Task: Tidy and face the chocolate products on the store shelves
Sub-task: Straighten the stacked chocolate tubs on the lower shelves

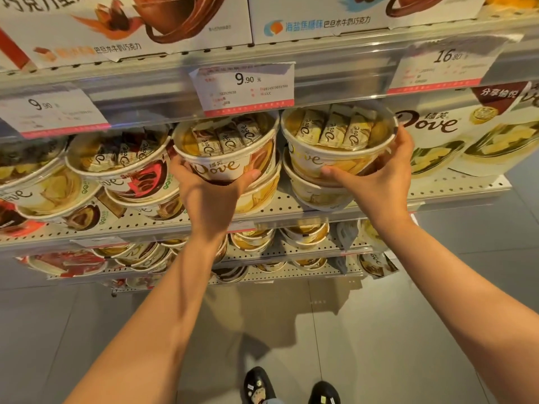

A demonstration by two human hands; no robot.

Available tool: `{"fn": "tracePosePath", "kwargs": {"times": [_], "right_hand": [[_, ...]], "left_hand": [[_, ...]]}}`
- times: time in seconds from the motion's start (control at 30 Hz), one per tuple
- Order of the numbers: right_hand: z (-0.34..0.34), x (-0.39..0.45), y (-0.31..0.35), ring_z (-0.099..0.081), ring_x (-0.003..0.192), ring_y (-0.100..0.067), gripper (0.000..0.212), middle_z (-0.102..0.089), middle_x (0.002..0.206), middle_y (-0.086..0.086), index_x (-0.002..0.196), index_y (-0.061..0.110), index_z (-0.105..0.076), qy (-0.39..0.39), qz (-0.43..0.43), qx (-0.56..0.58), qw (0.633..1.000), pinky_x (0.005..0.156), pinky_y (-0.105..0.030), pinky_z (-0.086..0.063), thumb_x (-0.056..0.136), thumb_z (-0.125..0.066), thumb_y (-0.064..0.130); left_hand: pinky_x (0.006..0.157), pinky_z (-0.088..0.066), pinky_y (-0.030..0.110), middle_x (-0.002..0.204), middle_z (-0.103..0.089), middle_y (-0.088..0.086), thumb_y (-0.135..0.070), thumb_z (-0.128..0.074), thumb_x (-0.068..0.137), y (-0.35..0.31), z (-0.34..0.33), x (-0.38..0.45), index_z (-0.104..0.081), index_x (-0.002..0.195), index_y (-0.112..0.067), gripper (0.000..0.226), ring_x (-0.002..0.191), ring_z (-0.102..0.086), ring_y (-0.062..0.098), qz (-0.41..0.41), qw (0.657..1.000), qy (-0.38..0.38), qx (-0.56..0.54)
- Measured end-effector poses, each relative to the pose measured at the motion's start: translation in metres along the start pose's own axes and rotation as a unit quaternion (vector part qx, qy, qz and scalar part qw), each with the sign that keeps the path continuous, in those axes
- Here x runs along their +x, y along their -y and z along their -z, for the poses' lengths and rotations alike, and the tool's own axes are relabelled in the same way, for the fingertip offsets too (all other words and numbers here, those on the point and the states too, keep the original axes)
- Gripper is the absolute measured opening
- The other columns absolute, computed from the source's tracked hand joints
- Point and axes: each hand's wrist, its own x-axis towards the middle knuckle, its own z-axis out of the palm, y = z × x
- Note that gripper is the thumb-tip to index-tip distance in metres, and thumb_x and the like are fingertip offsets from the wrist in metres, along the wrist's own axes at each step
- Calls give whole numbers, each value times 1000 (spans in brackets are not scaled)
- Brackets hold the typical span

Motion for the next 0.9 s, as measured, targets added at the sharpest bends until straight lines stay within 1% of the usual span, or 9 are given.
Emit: {"fn": "tracePosePath", "kwargs": {"times": [0.1,0.2,0.33,0.4,0.5,0.57,0.7,0.8,0.9], "right_hand": [[7,5,0,-53,119,-9,113,-53,129,-1,136,9,-29,43,-17,11,999,100,-34,-47,45,-87,45],[12,9,-1,-51,120,-9,104,-51,130,0,137,9,-28,78,-12,10,997,100,-30,-46,54,-88,32],[1,0,1,-42,126,-15,108,-43,134,-6,139,9,-25,54,25,7,998,106,-35,-40,55,-86,40],[-10,-6,3,-38,128,-18,116,-40,134,-9,139,5,-25,17,42,-11,999,110,-33,-34,50,-88,45],[-21,-7,11,-36,128,-19,125,-39,134,-9,140,3,-25,-30,30,-29,999,110,-31,-32,43,-89,49],[-21,-5,12,-40,127,-19,123,-42,134,-6,138,5,-28,-41,28,-40,998,108,-35,-37,41,-88,53],[-10,-2,6,-47,121,-11,117,-49,131,0,137,12,-30,-15,6,-43,999,103,-27,-42,43,-89,50],[-5,1,5,-48,121,-11,119,-50,132,2,138,15,-28,4,-3,-71,997,102,-28,-43,43,-88,52],[0,5,7,-47,122,-10,118,-49,132,4,139,17,-27,27,-18,-71,997,103,-27,-42,44,-89,48]], "left_hand": [[70,-36,-3,97,-52,1,-60,-76,52,6,1,1,-46,111,17,101,73,-50,4,-31,998,18,-59],[91,-36,5,111,-51,6,-39,-85,57,12,0,3,-37,122,15,97,100,-52,-4,-27,988,59,-138],[109,-33,44,130,-46,24,-66,-75,57,6,-9,-3,-31,130,15,118,126,-44,33,-15,997,8,-77],[115,-20,37,138,-38,20,-62,-81,51,-7,-11,-5,-24,136,9,124,131,-35,27,31,994,24,-99],[103,2,1,143,-31,18,-54,-85,52,-13,-13,-10,-17,139,10,127,122,-21,8,34,995,20,-87],[93,0,-8,135,-38,11,-45,-88,52,-11,-13,-10,-23,137,9,120,115,-26,6,35,994,7,-105],[101,-17,1,134,-45,5,-50,-88,48,-4,-12,-6,-31,135,-1,115,120,-44,6,29,985,16,-169],[99,-20,0,127,-43,-6,-40,-91,47,-5,-9,-6,-30,135,-6,112,114,-41,-10,32,979,28,-201],[101,-23,3,129,-44,-5,-40,-91,47,-4,-8,-8,-29,137,-8,114,118,-43,1,23,978,30,-206]]}}
